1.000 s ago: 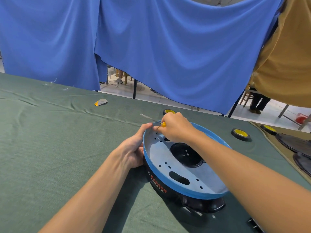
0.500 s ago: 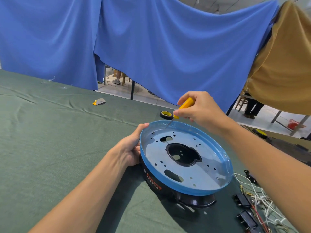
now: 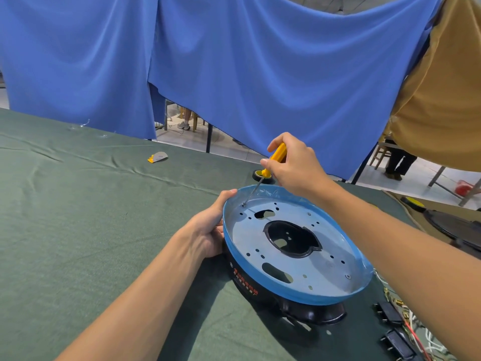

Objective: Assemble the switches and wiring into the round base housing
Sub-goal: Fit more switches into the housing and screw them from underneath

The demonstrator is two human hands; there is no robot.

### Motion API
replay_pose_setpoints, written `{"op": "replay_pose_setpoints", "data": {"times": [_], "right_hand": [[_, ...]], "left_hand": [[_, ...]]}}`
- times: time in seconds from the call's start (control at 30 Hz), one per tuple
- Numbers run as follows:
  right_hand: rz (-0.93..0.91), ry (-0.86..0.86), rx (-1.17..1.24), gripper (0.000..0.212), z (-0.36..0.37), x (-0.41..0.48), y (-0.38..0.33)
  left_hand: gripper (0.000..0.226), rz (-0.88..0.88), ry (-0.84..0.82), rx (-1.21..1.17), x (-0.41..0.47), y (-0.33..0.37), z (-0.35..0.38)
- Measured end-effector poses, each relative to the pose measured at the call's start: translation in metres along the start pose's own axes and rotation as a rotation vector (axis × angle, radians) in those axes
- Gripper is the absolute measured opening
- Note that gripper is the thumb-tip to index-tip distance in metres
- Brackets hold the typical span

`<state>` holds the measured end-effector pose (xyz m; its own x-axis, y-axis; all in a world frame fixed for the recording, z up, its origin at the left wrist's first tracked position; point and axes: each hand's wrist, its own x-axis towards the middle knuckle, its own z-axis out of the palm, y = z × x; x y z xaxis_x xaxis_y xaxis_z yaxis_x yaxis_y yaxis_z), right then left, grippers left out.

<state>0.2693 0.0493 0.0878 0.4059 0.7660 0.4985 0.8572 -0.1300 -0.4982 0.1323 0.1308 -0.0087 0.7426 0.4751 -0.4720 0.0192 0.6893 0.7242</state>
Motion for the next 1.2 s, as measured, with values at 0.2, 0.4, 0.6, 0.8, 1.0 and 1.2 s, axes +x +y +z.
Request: {"op": "replay_pose_setpoints", "data": {"times": [0.2, 0.4, 0.6, 0.8, 1.0, 1.2], "right_hand": [[-0.027, -0.088, 0.015, 0.017, -0.002, 0.000, -0.002], [-0.102, -0.409, -0.099, 0.012, -0.020, 0.014, -0.023], [-0.112, -0.405, -0.335, 0.012, -0.012, 0.031, -0.039], [0.041, -0.301, -0.473, 0.024, 0.001, 0.037, -0.044], [0.121, -0.572, -0.530, 0.036, -0.014, 0.045, -0.067], [0.022, -0.518, -0.575, 0.025, -0.012, 0.041, -0.064]], "left_hand": [[0.074, -0.011, -0.002, -0.010, 0.003, 0.000, -0.001], [0.072, -0.010, -0.004, -0.006, 0.002, 0.000, -0.001], [0.073, -0.009, 0.002, -0.015, 0.003, -0.001, -0.001], [0.062, -0.013, 0.008, 0.018, 0.005, 0.000, -0.002], [0.068, -0.008, 0.005, 0.017, 0.003, 0.000, -0.001], [0.070, -0.006, 0.008, 0.057, 0.004, 0.001, -0.001]]}}
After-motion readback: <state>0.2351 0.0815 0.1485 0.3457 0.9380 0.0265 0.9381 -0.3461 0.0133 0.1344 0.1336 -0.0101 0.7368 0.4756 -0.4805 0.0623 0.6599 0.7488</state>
